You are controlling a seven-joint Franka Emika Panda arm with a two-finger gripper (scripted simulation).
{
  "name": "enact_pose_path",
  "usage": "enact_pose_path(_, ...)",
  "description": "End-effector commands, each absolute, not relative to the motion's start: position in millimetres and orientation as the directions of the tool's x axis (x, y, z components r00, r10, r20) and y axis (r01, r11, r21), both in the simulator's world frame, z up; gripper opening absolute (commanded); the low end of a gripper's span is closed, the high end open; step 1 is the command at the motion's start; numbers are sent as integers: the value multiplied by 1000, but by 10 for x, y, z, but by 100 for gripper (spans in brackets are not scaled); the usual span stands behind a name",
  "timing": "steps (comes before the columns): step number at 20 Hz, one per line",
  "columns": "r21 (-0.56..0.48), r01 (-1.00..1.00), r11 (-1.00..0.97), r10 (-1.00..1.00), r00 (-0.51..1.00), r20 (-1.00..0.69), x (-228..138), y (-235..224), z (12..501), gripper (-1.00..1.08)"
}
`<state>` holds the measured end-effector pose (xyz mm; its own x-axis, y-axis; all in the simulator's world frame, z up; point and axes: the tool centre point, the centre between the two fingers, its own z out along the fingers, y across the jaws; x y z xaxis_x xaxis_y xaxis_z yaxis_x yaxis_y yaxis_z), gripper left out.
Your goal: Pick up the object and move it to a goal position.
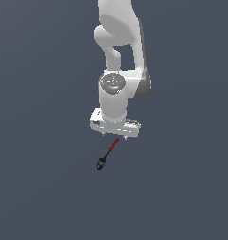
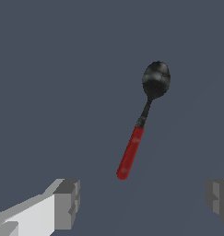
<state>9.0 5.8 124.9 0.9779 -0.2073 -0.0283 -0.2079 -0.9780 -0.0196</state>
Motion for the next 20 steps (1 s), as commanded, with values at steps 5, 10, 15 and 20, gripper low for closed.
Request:
enact_pose_path(5, -8, -352, -936, -352, 936, -14, 287, -149, 875, 100)
enact_pose_path(10, -3, -419, -908, -419, 908, -4, 369, -254, 687, 100)
enact_pose_path(15, 0, -445, -895, -445, 895, 0, 399, -298, 608, 100)
enact_pose_path(20, 0, -442, -897, -442, 897, -2, 391, -292, 582, 100)
